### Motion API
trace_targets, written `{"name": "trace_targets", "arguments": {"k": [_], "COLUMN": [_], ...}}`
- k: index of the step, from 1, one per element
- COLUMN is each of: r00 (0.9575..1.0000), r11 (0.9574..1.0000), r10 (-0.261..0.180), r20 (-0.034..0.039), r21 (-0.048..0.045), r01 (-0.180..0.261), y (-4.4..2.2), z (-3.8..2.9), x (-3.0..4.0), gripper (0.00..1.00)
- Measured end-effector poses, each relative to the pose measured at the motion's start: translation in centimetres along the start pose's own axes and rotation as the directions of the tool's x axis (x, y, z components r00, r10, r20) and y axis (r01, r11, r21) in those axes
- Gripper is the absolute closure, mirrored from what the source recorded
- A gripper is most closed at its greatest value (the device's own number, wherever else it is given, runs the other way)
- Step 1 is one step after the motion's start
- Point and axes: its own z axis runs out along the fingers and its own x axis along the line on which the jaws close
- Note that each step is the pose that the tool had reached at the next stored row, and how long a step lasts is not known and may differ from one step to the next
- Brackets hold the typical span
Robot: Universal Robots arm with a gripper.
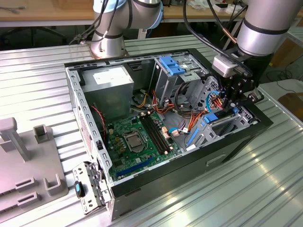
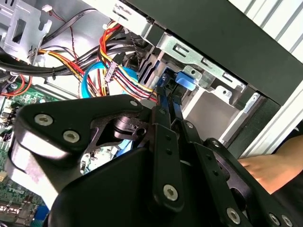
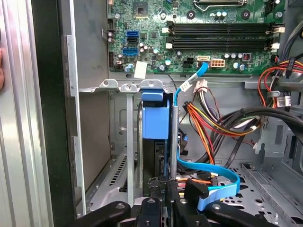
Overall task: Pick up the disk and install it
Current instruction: 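Insert the first disk wire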
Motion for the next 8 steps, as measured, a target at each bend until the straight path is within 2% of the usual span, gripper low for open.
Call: {"name": "trace_targets", "arguments": {"k": [6, 7, 8], "r00": [1.0, 1.0, 1.0], "r11": [1.0, 1.0, 1.0], "r10": [0.001, 0.001, 0.0], "r20": [0.0038, 0.004, 0.003], "r21": [0.0004, 0.0003, 0.0002], "r01": [-0.001, -0.001, 0.0], "y": [0.01, 0.0, -0.05], "z": [0.12, 0.05, -0.22], "x": [0.0, 0.01, 0.03], "gripper": [0.84, 0.82, 0.76]}}
